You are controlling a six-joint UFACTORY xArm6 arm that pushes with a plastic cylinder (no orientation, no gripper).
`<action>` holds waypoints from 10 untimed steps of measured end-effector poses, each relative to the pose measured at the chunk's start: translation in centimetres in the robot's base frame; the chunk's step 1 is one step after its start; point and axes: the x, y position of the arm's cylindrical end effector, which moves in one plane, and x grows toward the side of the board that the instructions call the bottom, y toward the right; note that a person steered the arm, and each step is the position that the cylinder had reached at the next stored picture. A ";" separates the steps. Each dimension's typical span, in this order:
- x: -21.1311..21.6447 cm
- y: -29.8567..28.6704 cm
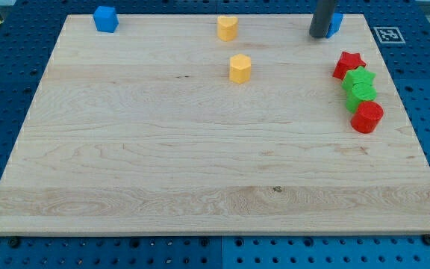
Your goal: Push the yellow hexagon to the center
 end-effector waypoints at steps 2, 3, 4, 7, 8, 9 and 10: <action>-1.1 1.7; -1.7 1.8; -1.7 -0.4; 4.0 -7.0; 4.0 -7.0; 4.1 -7.0; 4.6 -7.4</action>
